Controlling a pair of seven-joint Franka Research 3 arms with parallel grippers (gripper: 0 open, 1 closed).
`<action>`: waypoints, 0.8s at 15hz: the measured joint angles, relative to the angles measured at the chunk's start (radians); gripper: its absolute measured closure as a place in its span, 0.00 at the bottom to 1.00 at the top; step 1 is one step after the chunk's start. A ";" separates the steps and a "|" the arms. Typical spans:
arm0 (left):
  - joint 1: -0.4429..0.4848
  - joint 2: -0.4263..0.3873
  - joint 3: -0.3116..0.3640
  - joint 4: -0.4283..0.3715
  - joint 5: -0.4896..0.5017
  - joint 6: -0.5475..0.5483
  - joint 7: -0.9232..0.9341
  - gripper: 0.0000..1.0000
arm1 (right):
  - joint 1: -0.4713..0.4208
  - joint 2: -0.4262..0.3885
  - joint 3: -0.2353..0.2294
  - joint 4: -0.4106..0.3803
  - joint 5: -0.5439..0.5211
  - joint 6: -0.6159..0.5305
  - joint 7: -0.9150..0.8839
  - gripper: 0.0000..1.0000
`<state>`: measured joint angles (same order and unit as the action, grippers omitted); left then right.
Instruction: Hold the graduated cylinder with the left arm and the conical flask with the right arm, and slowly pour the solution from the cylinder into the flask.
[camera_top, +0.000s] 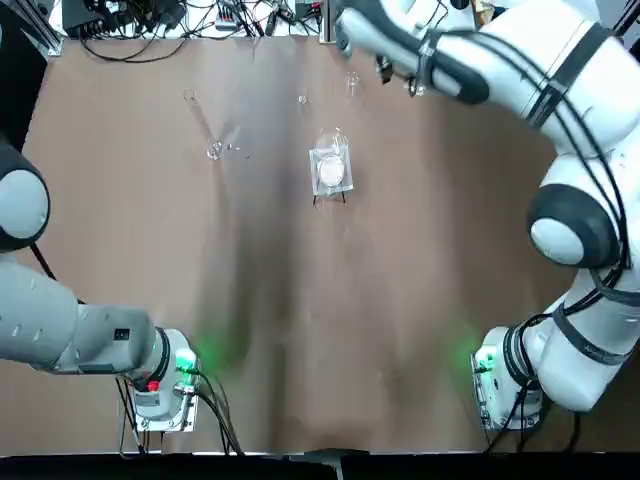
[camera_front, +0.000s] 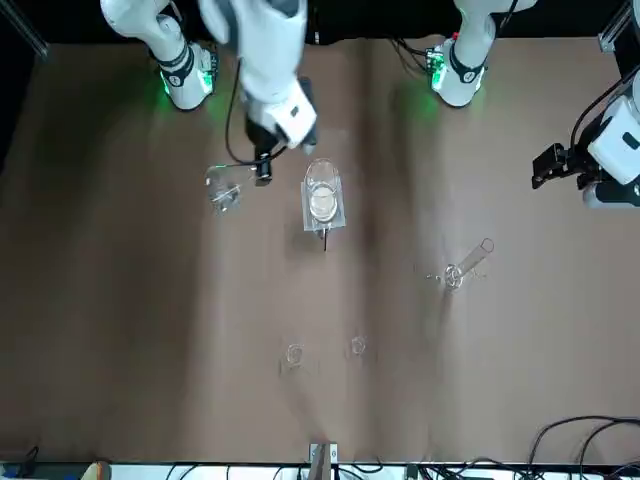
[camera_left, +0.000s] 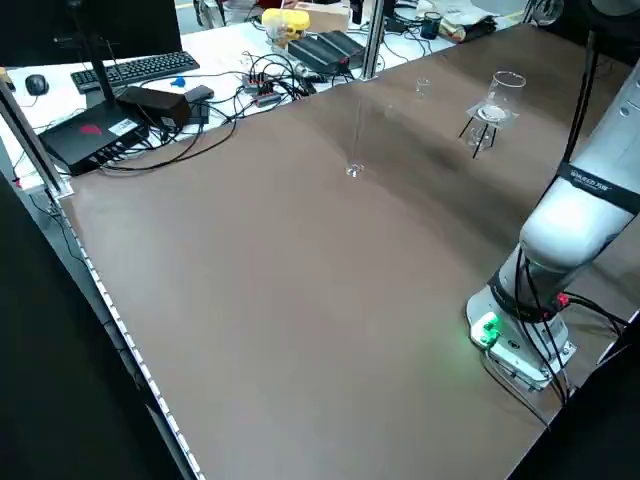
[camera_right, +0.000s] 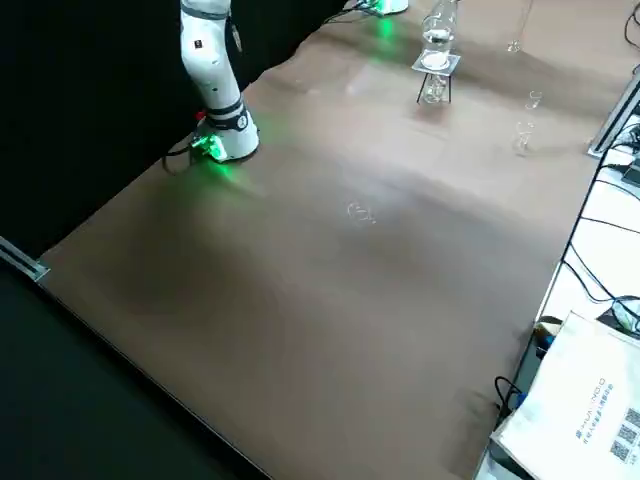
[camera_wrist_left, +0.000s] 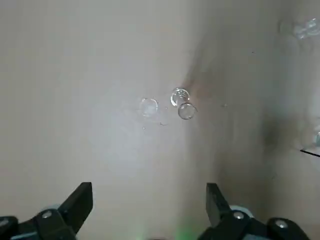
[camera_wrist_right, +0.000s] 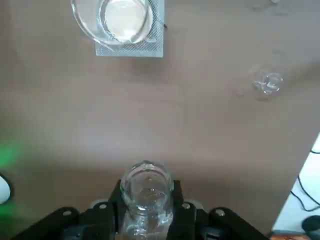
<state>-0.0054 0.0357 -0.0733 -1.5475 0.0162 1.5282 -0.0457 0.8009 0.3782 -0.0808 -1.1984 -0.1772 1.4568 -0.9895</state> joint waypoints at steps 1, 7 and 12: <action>-0.001 0.000 -0.001 0.000 0.007 0.000 -0.001 0.00 | -0.034 -0.010 -0.001 0.000 0.032 0.002 -0.024 0.61; -0.007 0.000 -0.017 0.000 0.009 0.000 -0.002 0.00 | -0.255 -0.039 -0.003 0.000 0.219 0.003 -0.217 0.61; -0.008 0.000 -0.029 0.000 -0.010 0.002 -0.003 0.00 | -0.432 -0.045 -0.004 -0.003 0.349 0.000 -0.402 0.61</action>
<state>-0.0130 0.0357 -0.1026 -1.5474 0.0067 1.5303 -0.0485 0.3689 0.3328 -0.0845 -1.2018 0.1714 1.4567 -1.3916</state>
